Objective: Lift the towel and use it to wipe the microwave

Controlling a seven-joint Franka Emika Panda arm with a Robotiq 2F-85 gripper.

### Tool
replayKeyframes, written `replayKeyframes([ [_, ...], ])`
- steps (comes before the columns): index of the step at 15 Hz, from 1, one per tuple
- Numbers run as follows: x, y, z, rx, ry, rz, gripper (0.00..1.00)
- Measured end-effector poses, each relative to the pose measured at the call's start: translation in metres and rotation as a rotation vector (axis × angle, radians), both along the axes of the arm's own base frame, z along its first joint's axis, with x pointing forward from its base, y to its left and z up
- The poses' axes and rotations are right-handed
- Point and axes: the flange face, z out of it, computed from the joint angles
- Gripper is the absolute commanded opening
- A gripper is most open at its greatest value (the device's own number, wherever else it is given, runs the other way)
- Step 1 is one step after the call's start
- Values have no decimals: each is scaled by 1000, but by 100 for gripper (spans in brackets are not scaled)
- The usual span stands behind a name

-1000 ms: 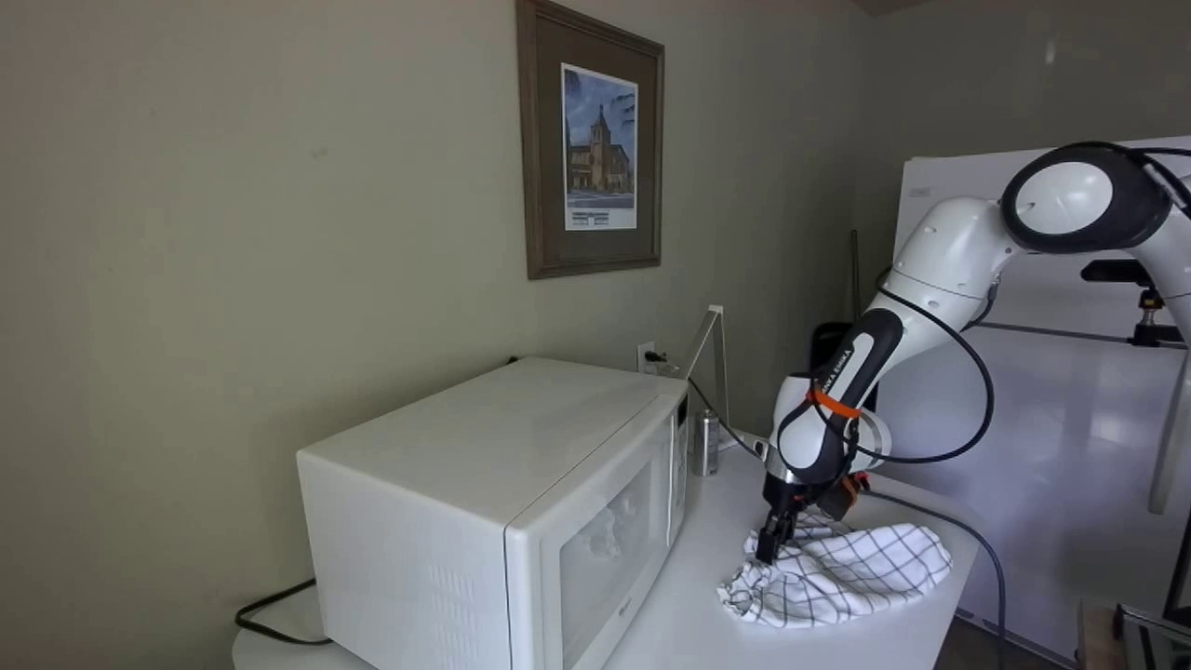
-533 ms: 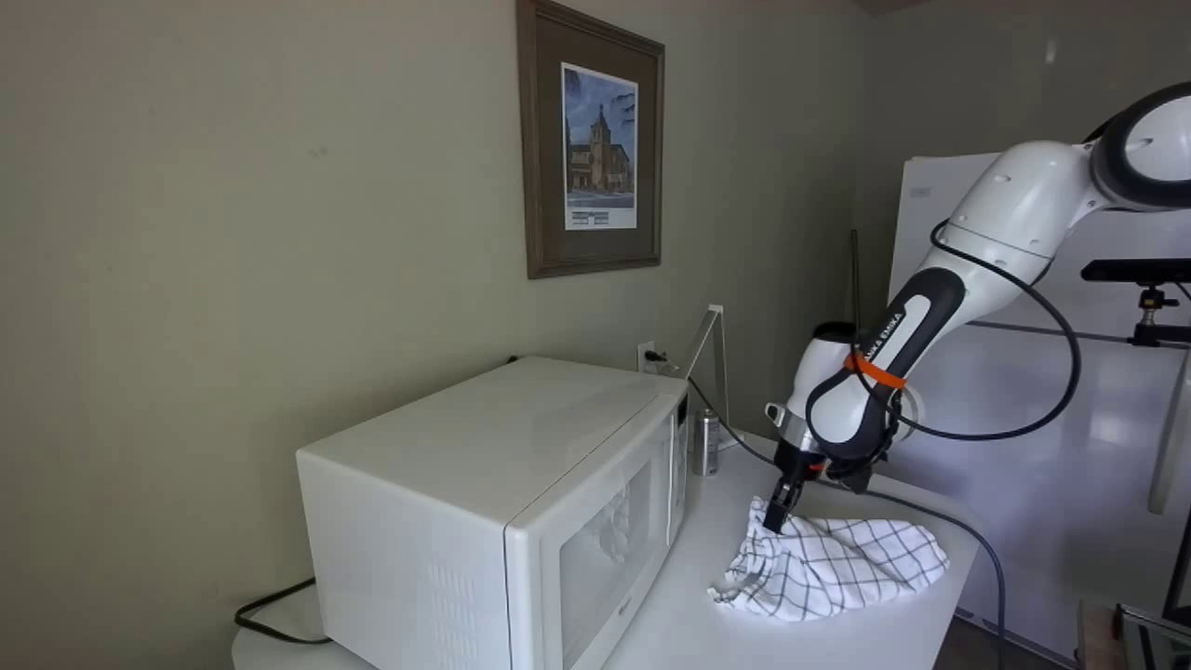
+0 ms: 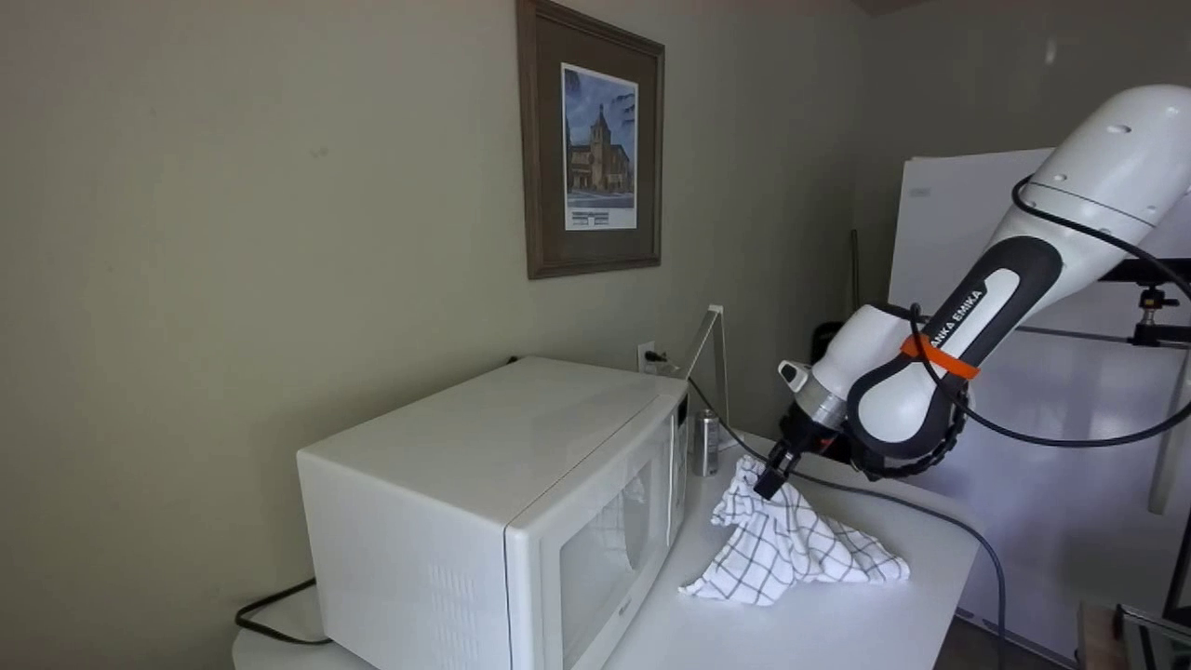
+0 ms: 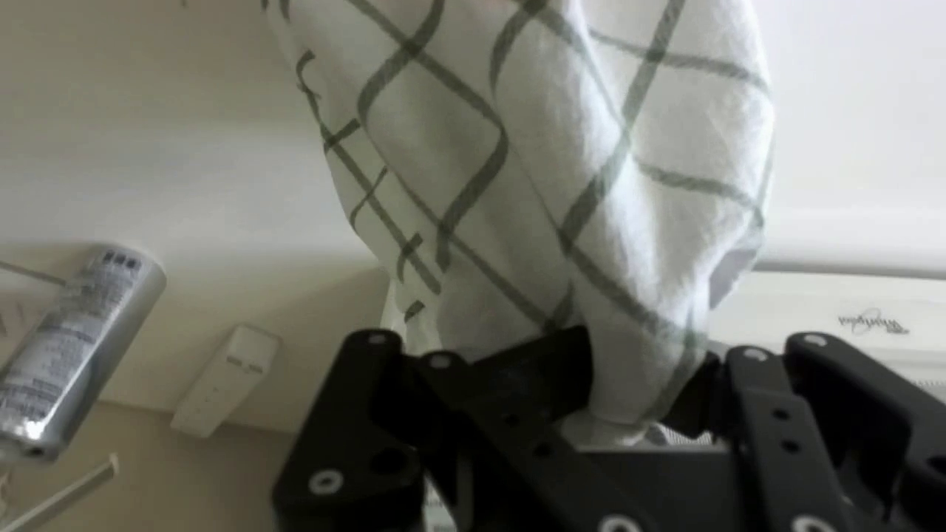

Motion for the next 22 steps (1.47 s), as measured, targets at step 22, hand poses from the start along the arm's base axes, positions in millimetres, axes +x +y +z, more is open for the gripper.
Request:
replayKeyframes([
  [22, -2, 67, 84, -143, -589, 237, 0],
])
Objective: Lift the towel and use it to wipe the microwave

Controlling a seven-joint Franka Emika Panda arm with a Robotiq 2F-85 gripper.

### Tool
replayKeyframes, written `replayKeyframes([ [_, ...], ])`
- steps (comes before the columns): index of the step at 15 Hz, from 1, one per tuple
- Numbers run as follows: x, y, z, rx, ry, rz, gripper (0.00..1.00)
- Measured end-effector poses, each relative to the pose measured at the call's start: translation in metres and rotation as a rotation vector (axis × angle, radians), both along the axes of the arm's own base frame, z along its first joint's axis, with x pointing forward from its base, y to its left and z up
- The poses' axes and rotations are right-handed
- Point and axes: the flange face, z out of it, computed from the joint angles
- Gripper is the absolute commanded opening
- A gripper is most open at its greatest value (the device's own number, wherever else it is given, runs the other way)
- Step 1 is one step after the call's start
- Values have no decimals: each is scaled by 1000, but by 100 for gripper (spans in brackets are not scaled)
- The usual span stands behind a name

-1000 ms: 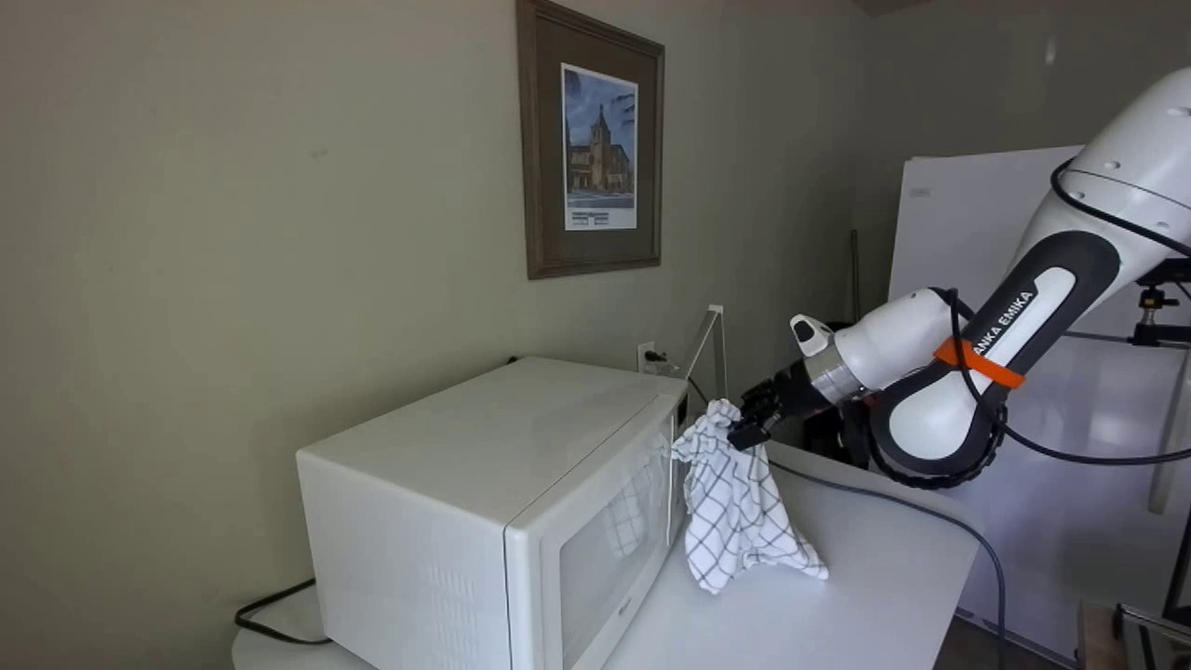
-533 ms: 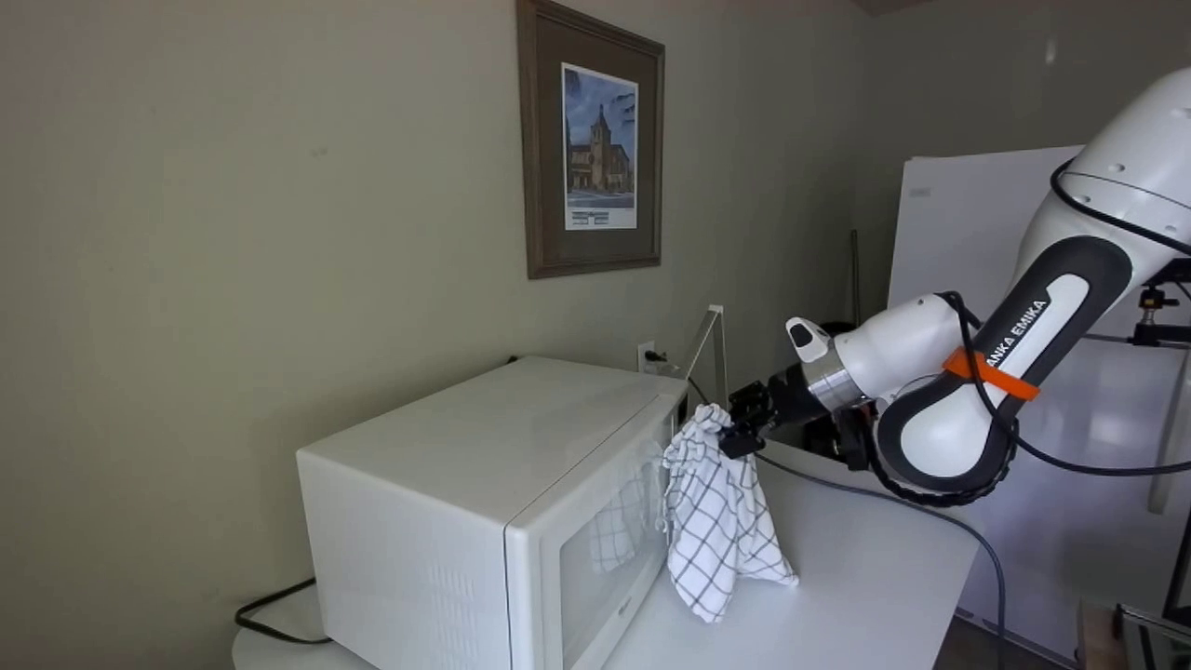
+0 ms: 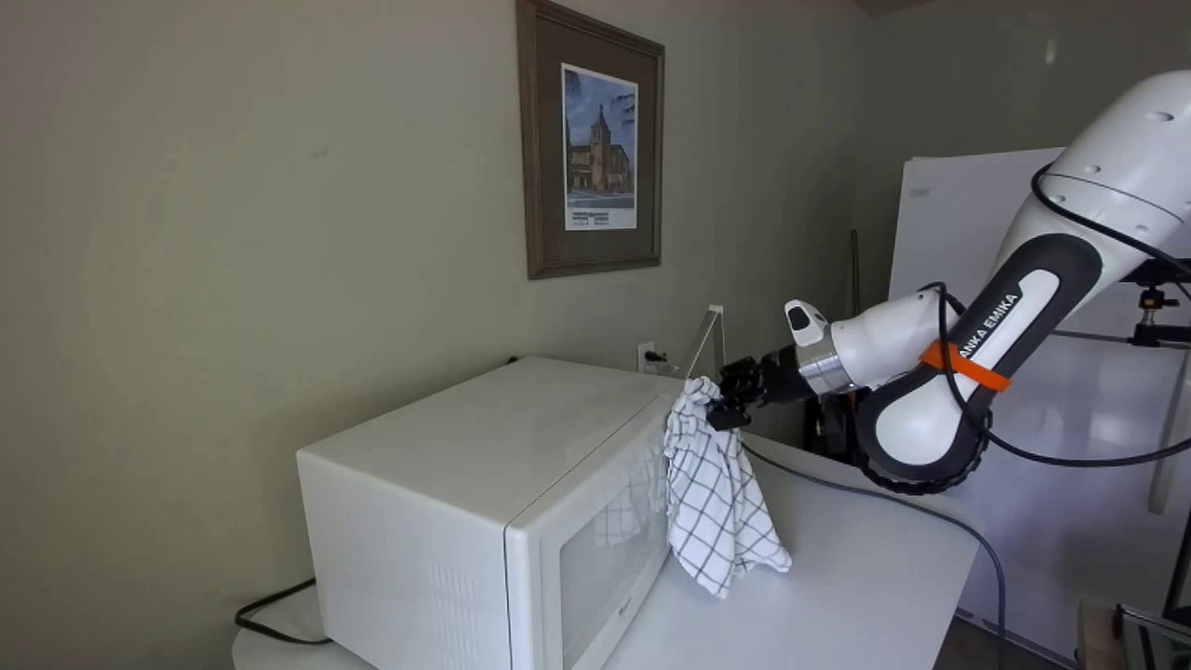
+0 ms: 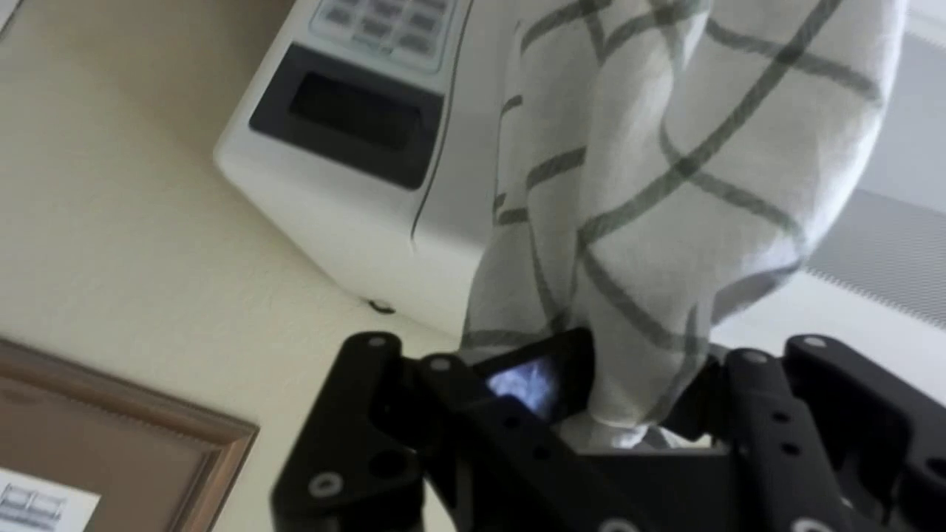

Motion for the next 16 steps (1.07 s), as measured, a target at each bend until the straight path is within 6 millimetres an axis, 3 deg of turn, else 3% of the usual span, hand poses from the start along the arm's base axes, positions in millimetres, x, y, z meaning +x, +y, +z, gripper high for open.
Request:
replayKeyframes([
  [3, 19, 0, 3, -5, -58, -6, 0],
  [13, 54, 19, -46, 80, -144, 5, 0],
  [16, 56, 20, -51, 126, -132, 5, 0],
])
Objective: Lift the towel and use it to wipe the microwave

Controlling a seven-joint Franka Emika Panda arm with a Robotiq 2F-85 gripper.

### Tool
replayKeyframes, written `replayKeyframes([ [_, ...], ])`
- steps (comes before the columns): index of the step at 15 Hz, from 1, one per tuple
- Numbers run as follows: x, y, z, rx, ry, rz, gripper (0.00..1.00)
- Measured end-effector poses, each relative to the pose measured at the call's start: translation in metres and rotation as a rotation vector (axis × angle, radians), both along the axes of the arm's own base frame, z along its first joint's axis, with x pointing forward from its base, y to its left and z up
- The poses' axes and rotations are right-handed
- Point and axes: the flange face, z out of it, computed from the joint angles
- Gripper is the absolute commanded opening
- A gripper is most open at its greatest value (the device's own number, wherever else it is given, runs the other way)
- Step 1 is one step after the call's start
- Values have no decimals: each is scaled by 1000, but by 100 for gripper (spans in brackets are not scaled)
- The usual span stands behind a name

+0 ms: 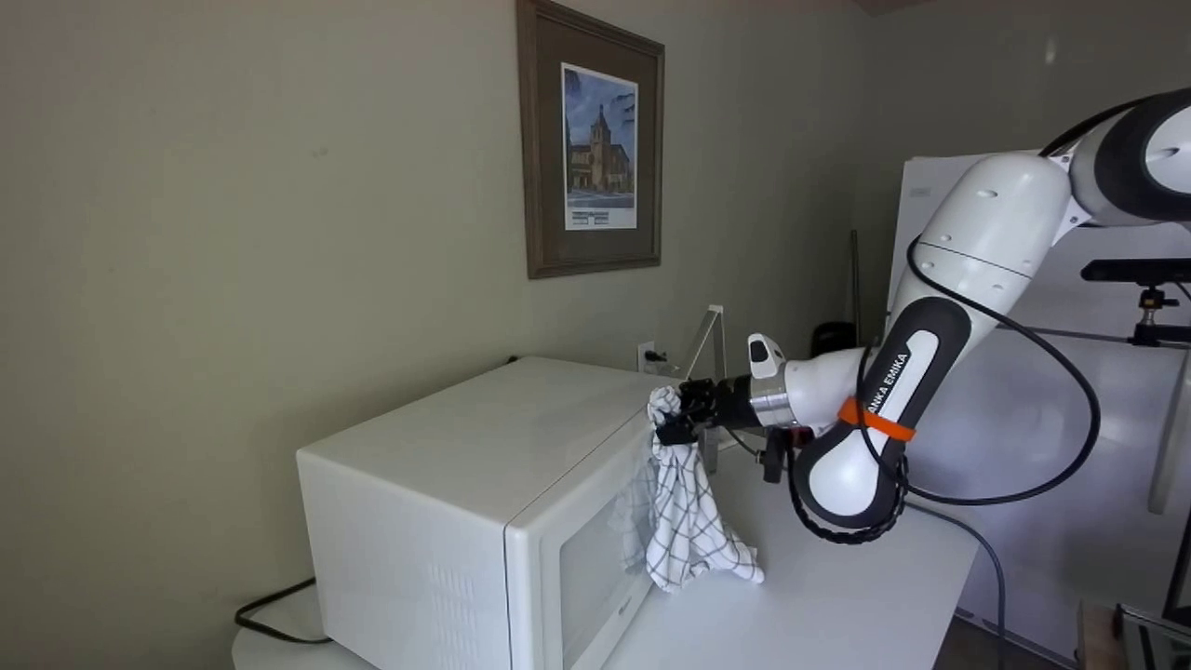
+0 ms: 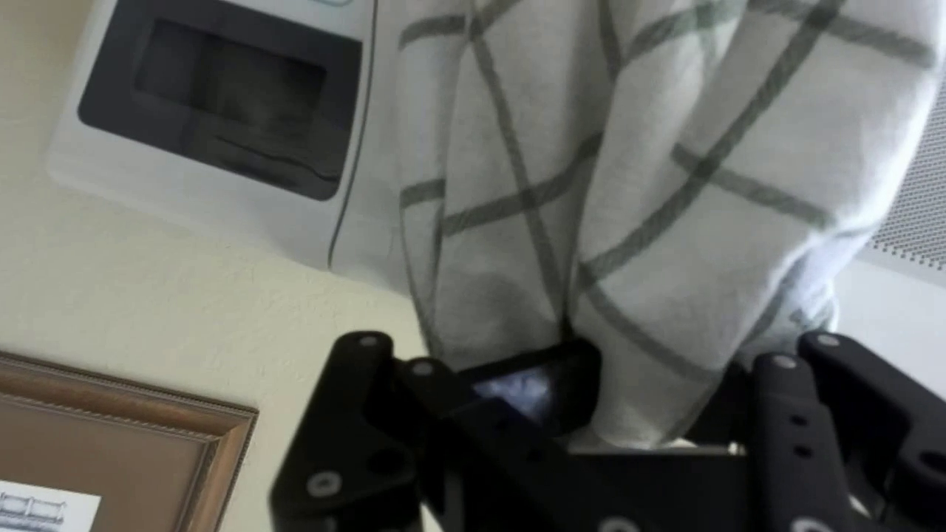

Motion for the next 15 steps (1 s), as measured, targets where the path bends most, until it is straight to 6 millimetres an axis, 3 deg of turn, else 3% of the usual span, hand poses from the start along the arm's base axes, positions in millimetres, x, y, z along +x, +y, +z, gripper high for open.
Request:
replayKeyframes([
  [6, 0, -4, -8, 101, 46, -12, 0],
  [15, 4, -10, -41, 154, 190, -36, 0],
])
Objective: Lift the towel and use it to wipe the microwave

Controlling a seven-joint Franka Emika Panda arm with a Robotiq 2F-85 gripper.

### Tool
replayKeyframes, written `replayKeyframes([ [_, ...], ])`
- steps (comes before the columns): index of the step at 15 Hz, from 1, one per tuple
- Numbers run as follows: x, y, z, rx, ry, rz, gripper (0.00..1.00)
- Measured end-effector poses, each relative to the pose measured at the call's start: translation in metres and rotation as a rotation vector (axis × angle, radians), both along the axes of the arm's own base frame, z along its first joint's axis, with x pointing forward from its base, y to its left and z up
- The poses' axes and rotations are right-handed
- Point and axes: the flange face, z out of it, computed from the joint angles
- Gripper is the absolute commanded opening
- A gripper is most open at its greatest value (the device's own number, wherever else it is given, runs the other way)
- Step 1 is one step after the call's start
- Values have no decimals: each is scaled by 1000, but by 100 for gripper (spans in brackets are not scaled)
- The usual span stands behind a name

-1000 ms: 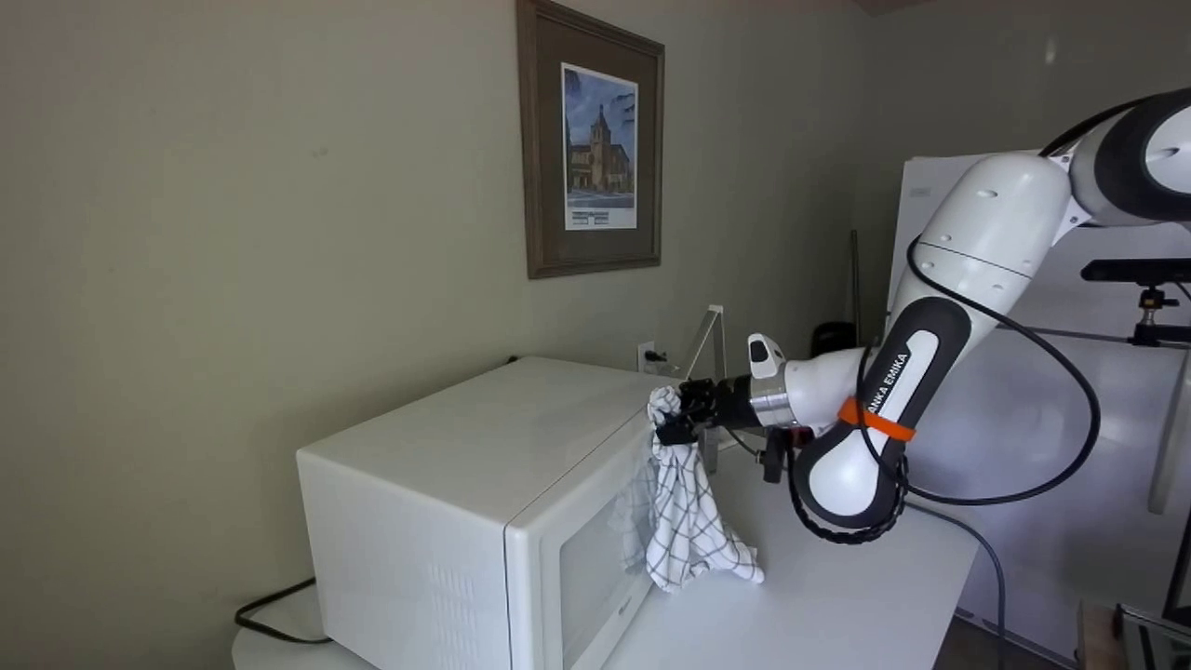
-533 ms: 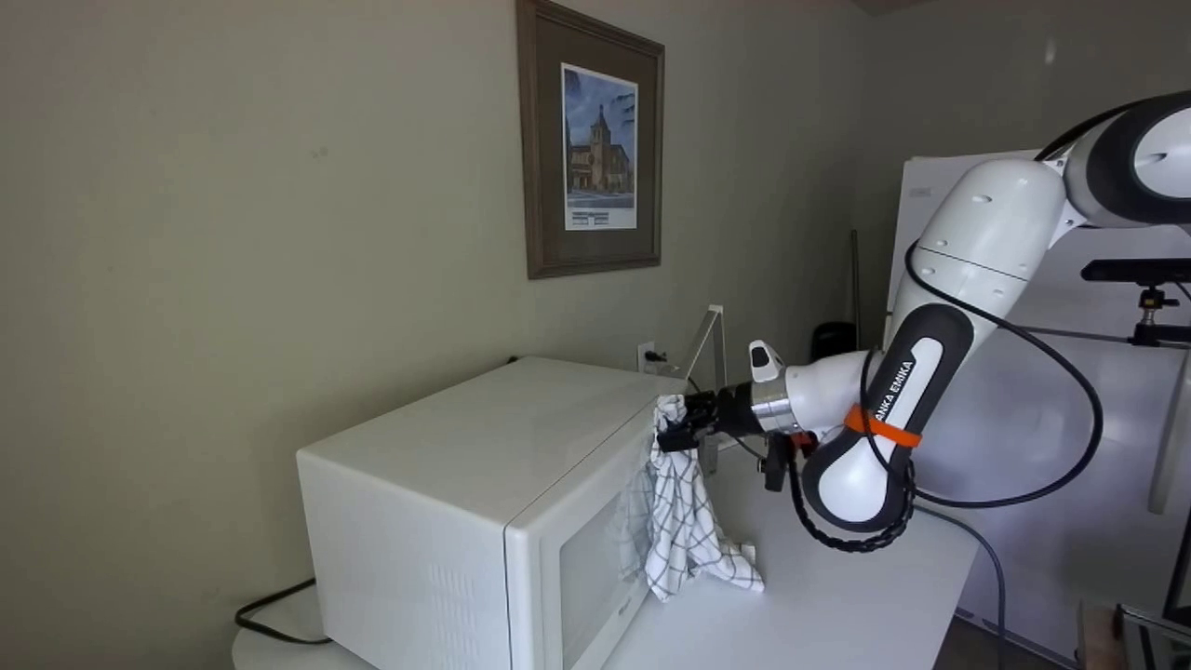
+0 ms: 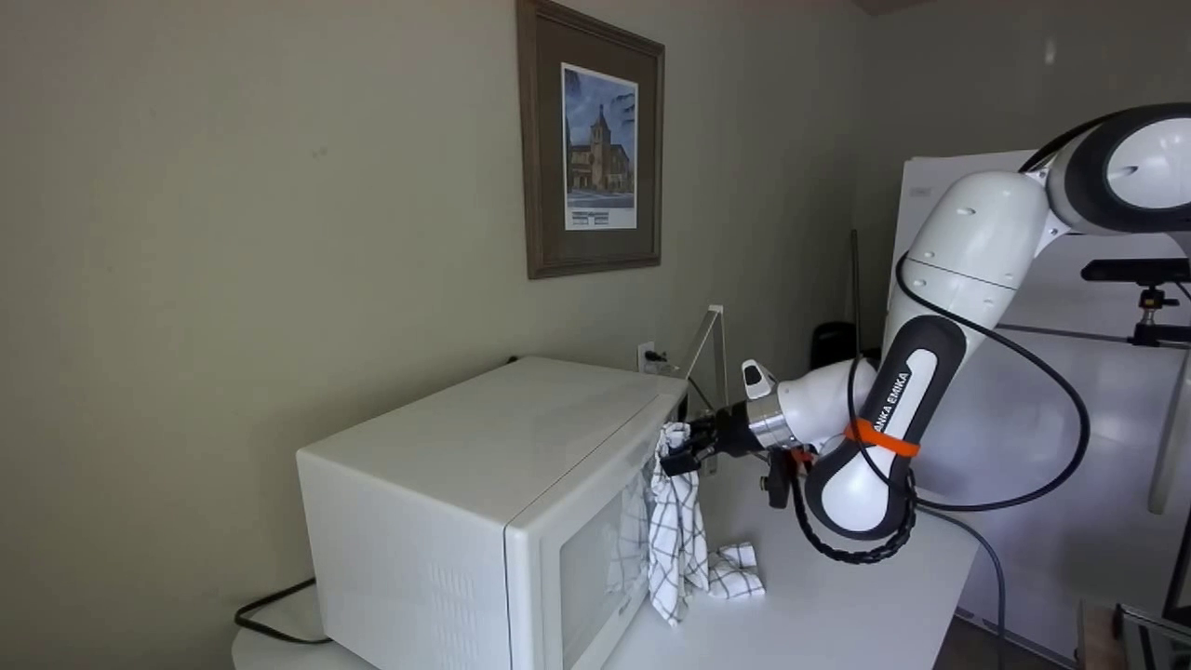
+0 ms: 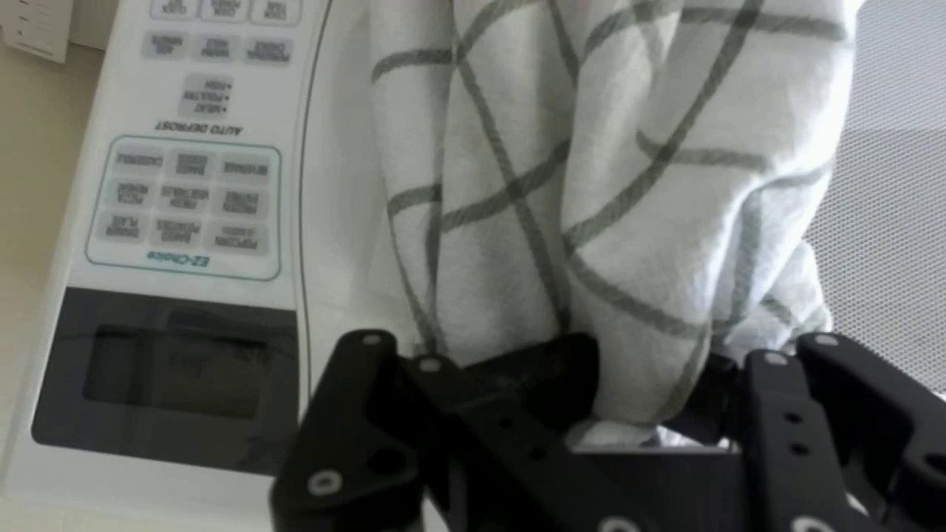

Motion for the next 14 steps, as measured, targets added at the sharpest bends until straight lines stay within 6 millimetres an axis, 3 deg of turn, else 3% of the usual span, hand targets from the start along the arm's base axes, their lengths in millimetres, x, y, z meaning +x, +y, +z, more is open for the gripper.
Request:
replayKeyframes([
  [9, 3, -2, -4, 6, 13, 1, 0],
  [14, 16, -2, -30, 70, 142, 41, 0],
])
